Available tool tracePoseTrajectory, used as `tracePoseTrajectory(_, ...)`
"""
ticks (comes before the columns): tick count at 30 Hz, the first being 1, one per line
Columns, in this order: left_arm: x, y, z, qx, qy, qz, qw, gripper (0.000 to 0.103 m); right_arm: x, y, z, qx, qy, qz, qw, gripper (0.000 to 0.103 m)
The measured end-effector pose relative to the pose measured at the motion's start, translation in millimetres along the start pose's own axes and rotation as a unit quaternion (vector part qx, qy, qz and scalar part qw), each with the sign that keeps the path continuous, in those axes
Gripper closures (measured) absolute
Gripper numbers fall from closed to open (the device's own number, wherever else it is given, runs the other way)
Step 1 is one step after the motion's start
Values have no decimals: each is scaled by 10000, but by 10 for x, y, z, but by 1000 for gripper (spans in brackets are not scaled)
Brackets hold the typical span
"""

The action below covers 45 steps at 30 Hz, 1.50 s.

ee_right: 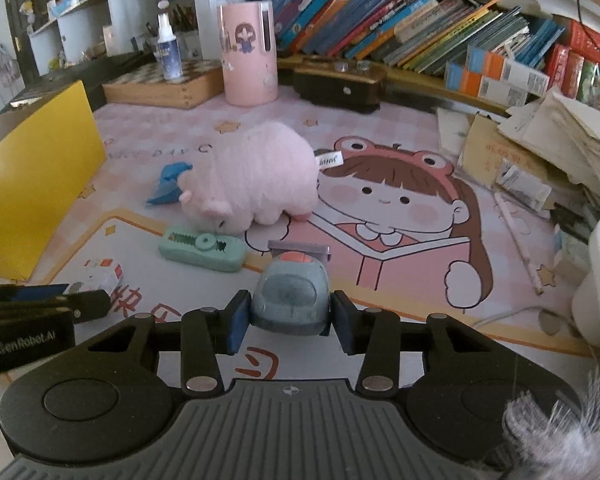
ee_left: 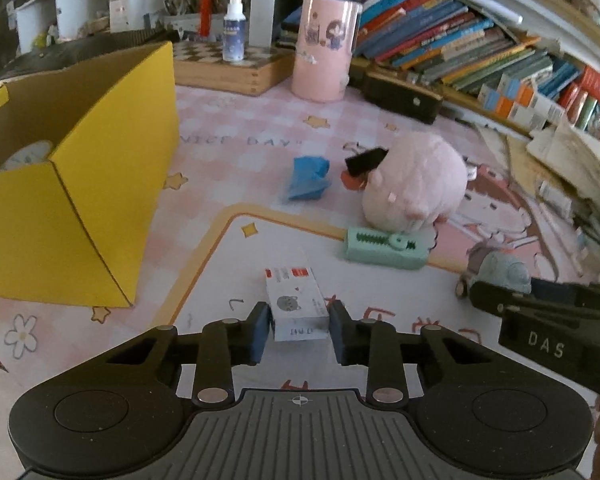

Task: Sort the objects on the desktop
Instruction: 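Grasp the small white card box with the left gripper while the right gripper grasps the grey toy car, then carry the white box and toy car with both grippers toward the yellow box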

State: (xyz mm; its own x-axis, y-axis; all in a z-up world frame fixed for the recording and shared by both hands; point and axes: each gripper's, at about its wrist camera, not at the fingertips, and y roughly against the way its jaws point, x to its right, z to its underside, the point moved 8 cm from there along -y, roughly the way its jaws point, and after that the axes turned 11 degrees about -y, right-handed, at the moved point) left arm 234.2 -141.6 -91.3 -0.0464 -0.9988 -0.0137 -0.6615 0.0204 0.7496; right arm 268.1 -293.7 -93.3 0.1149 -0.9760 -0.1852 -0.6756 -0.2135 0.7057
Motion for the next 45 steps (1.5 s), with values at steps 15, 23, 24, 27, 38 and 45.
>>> tracePoseTrajectory(15,-64,306,23,355,172,234,9989,74,-60,364,145,150,31,12,9999,62)
tracePoseTrajectory(23,-23,400,11,533,110,297,9981,74,-34,483,160,265,-9,70,9996,62)
tracePoseTrajectory(24,-21,403,13,533,105,300,9981,74,-30,483,163,259,-18,65,9996,62)
tracePoseTrajectory(27,-23,393,26,491,112,297,9983,74,-48,471,174,270,68,66,9996,62)
tracePoseTrajectory(38,-9,340,59,358,64,286,9989,74,4,210,339,-285,78,186,9994,62)
tracePoseTrajectory(45,-18,354,64,348,24,245,9991,74,37,130,366,-428,-35,217,9988,62)
